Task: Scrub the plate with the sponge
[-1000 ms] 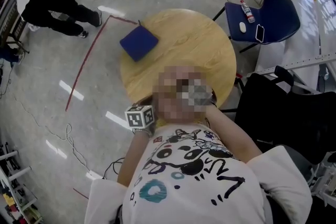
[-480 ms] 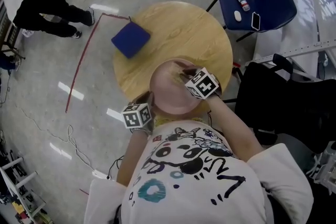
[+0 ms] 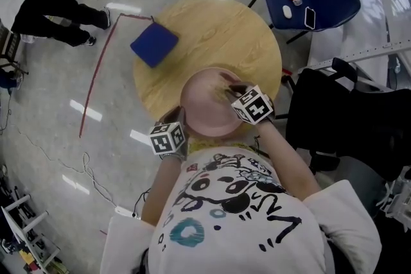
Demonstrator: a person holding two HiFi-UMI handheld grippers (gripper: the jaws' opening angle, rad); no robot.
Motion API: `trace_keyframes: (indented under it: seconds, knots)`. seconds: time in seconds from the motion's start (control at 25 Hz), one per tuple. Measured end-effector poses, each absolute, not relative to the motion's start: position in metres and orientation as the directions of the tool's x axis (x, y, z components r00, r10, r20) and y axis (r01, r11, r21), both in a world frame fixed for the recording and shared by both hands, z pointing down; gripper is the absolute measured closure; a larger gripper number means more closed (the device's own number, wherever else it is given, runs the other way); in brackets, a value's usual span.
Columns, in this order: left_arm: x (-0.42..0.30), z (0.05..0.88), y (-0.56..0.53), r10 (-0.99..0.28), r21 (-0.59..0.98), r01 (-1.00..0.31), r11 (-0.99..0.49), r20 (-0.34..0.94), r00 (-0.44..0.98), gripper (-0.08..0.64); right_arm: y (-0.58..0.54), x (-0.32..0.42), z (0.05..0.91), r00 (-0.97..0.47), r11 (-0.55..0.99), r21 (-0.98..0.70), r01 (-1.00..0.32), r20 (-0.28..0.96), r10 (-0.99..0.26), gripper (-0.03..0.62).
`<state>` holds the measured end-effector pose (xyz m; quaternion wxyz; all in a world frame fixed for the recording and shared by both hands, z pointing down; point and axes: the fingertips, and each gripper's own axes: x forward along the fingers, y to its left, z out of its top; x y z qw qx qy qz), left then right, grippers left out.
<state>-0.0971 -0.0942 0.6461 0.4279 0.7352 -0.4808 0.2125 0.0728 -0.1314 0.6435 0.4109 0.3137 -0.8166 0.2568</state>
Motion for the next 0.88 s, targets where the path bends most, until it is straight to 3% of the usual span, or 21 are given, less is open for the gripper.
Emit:
trace_keyframes:
  seconds: [0.44,0.88]
  knots:
    - [-0.097,0.646,-0.094,-0.538,0.402,-0.903,-0.148,0.734,0.415,0.523,-0.091,0.092,0.644,-0.470,0.648,-0.200,-0.735,0.839,-0.274,0.522]
    - [-0.094,0.646,-0.097,-0.542,0.399,-0.906,-0.138,0.735,0.406,0.526,-0.052,0.069,0.644,-0.532,0.685,-0.289,-0.669,0.830,-0.169,0.522]
